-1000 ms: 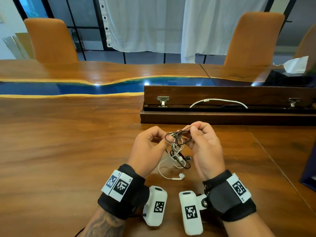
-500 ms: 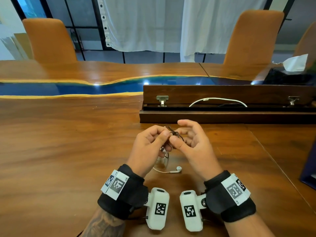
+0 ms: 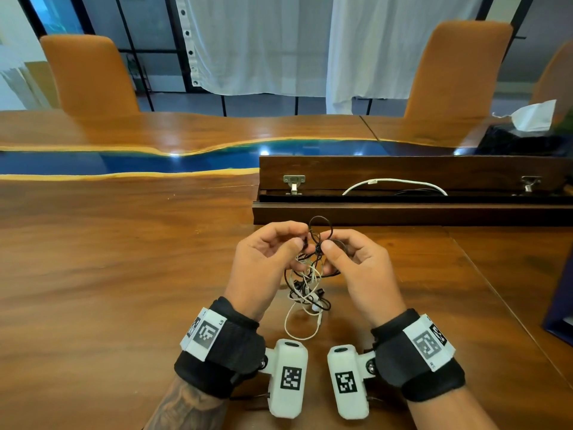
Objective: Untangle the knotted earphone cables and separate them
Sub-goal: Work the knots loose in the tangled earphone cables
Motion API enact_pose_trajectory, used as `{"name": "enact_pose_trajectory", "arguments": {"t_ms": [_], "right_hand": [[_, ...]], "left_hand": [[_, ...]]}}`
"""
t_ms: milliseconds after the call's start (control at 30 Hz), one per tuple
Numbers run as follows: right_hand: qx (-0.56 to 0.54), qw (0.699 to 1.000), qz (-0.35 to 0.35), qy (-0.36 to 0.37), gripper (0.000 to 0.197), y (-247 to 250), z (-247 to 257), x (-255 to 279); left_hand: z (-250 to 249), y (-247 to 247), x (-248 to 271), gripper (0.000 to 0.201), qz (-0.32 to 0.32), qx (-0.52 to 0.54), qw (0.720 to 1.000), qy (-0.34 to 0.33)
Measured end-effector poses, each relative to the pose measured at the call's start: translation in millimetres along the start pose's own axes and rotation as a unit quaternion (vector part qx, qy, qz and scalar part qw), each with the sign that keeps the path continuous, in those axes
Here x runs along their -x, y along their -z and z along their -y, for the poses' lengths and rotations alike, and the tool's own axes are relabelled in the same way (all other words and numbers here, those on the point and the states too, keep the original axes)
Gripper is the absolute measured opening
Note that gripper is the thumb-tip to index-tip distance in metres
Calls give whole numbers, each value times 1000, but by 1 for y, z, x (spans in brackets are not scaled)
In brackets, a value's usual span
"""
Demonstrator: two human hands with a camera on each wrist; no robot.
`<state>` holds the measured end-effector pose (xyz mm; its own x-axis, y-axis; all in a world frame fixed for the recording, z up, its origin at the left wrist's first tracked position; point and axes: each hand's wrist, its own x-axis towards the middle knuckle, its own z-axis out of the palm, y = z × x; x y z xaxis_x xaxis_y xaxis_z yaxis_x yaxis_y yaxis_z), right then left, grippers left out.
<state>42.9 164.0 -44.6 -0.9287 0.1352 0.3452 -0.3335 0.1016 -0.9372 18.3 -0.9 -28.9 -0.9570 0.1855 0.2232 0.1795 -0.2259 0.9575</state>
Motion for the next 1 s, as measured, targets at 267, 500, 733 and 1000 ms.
{"name": "enact_pose_trajectory", "arguments": {"t_ms": [267, 500, 733, 1000], "right_hand": [[18, 999, 45, 15, 25, 1, 3, 1], [19, 995, 76, 57, 16, 1, 6, 3], [-41, 997, 50, -30, 27, -4, 9, 2], [-18, 996, 89, -2, 26, -4, 3, 3]], "left_hand": [[2, 2, 1, 36, 31, -69, 997, -16], [4, -2, 1, 33, -49, -97, 991, -76], [6, -9, 3, 15, -51, -124, 983, -123], [7, -5, 1, 30, -20, -127, 986, -103]]}}
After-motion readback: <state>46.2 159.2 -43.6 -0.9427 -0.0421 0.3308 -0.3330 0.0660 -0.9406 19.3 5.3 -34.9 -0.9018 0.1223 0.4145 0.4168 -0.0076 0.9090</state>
